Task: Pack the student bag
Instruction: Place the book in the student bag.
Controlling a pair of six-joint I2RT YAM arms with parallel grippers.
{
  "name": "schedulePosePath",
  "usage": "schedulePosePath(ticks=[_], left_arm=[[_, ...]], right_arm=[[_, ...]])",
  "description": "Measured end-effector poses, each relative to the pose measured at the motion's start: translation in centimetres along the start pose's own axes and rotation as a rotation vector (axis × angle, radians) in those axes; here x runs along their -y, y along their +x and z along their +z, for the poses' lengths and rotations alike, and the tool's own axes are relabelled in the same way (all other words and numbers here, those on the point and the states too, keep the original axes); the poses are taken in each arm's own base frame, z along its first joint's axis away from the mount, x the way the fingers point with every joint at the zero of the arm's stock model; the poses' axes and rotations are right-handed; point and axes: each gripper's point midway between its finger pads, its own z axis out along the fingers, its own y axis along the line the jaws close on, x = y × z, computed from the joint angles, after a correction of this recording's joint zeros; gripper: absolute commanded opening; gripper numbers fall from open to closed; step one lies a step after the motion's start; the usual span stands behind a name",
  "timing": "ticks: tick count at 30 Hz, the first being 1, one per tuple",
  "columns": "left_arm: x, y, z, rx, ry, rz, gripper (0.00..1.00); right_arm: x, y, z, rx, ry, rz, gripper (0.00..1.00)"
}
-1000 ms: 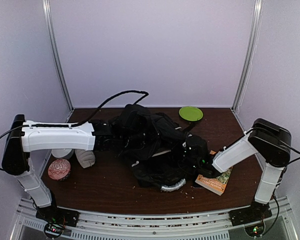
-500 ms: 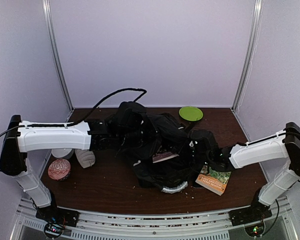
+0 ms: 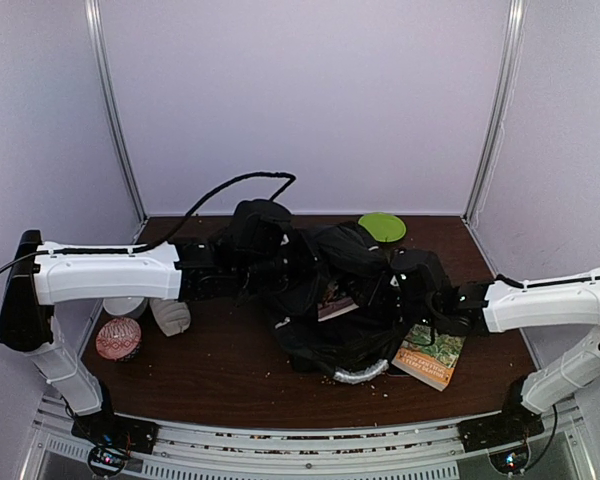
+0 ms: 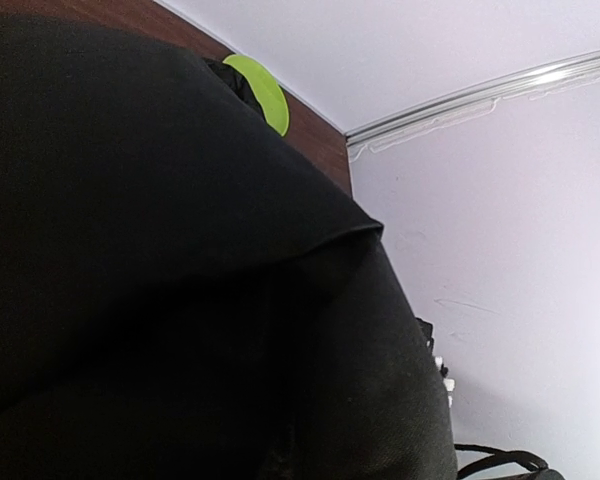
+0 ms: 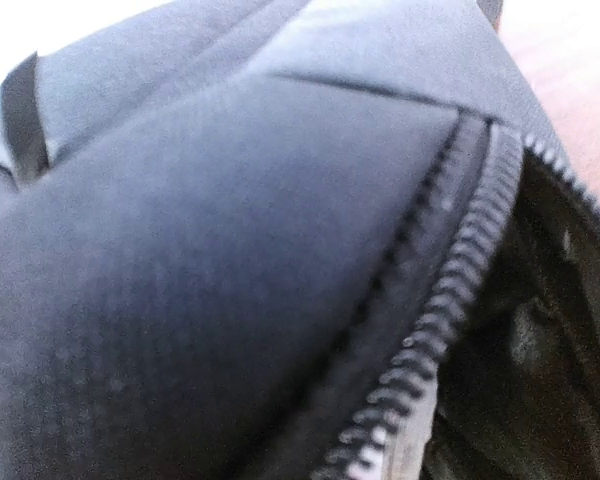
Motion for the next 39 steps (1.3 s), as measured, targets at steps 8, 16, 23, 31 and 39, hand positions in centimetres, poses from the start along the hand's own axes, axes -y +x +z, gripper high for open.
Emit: schedulePosePath(ticks=[8,16,23,31,39], left_arm=[[-0.1,0.4,0.4,-0.016,-0.004,0.002,0.0],[-1.2,-0.2,1.2,0.011,-0.042,0.005,0.0],[-1.1,-1.2,1.0,0.03,-0.038,-0.004,0.0],[-2.0,-2.4,1.2,0.049,-0.057,-0.013,0.0],[-4.3,-5.1,-0.4,0.115,-0.107,-0.006,0.0]], right_arm=[[0.4,0.2,0.5,0.026,-0.035,-0.004,0.15],[-0.9,1.1,2.9,-0.039,-0.059,-0.043,0.65],[-3.1,0.3,0.4,-0.046,-0.133,-0.087,0.75],[-6.1,-0.1,-3.1,-0.078,-0.266,-0.151,0.73],[-4.8,-1.5,-7.4,-0.009,-0.276,-0.218,0.72]])
